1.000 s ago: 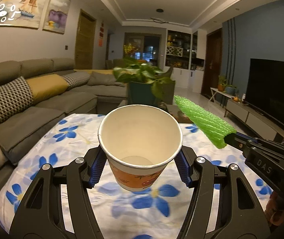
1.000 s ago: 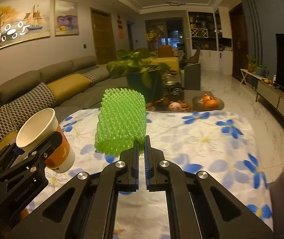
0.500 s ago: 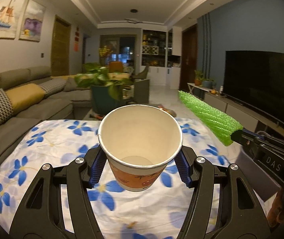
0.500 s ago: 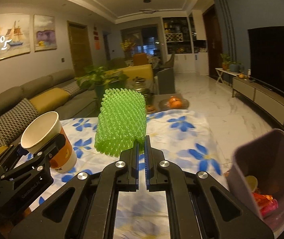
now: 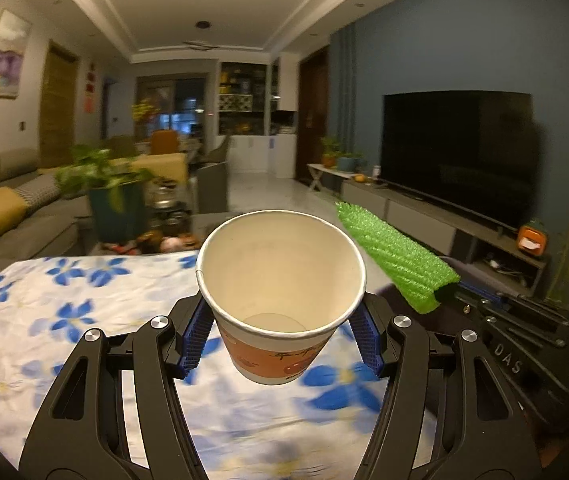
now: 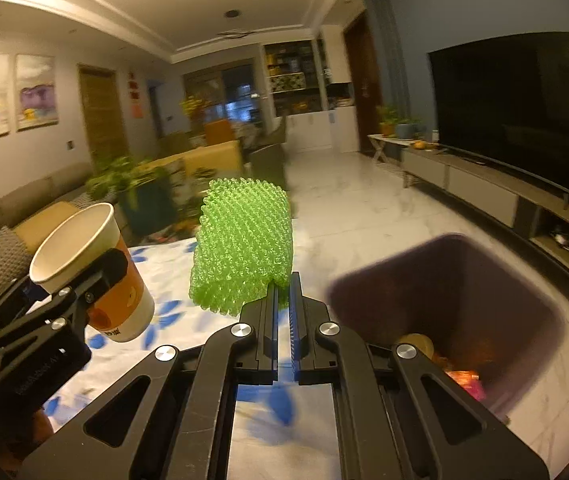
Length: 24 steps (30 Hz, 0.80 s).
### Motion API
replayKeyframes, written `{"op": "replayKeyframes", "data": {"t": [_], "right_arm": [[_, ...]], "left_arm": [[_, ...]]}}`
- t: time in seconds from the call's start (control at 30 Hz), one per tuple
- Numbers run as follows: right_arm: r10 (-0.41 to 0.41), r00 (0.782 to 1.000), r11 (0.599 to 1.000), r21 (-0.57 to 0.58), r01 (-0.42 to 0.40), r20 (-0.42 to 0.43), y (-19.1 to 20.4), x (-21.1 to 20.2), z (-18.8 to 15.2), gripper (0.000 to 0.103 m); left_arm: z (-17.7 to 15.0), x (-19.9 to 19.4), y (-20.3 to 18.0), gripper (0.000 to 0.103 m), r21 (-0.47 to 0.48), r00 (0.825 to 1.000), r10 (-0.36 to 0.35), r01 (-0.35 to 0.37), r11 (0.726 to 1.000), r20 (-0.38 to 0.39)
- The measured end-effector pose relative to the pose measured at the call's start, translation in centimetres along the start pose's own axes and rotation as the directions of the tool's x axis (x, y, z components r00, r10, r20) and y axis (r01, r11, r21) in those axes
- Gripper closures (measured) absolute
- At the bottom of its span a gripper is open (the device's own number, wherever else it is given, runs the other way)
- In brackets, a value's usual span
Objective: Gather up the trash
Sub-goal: 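Lift the cup and foam sleeve and carry them over the grey bin, then open both tools to drop the cup and foam sleeve into the bin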
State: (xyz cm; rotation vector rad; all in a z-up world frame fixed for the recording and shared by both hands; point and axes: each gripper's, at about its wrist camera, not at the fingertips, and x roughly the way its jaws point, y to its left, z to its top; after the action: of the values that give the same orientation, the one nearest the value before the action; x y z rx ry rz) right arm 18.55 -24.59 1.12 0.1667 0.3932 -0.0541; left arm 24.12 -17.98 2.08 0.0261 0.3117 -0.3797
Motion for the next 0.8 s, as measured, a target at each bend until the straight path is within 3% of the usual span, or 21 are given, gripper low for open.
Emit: {"op": "replayKeyframes", "data": {"t": [0.3, 0.43, 0.7, 0.77, 0.8], "right_arm": [[-0.19, 0.981, 0.978, 0.097, 0.186, 0.028, -9.3, -2.7, -0.6, 0.097], [-0.232, 0.972, 0.968, 0.108, 0.227, 0.027, -11.2, -2.6, -0.7, 0.097], [-0.248, 0.969, 0.963, 0.109, 0.245, 0.017, -12.3, -1.6, -1.2, 0.097], [-0.236, 0.972, 0.965, 0.12, 0.233, 0.013, -12.8, -1.2, -1.0, 0.093], [-0.233, 0.972, 0.965, 0.124, 0.23, 0.012, -13.0, -1.1, -1.0, 0.084]], "left_arm": [[-0.2, 3.5, -7.9, 0.042, 0.037, 0.985, -0.173, 0.173, 0.984, -0.005], [-0.5, 5.1, -10.0, 0.042, 0.031, 0.972, -0.233, 0.233, 0.972, -0.009], [-1.1, 7.7, -11.7, 0.038, 0.014, 0.951, -0.308, 0.308, 0.951, -0.023], [-1.3, 8.1, -11.3, 0.031, 0.013, 0.947, -0.319, 0.319, 0.948, -0.036], [-1.4, 8.3, -11.0, 0.027, 0.003, 0.947, -0.319, 0.32, 0.948, -0.042]]}}
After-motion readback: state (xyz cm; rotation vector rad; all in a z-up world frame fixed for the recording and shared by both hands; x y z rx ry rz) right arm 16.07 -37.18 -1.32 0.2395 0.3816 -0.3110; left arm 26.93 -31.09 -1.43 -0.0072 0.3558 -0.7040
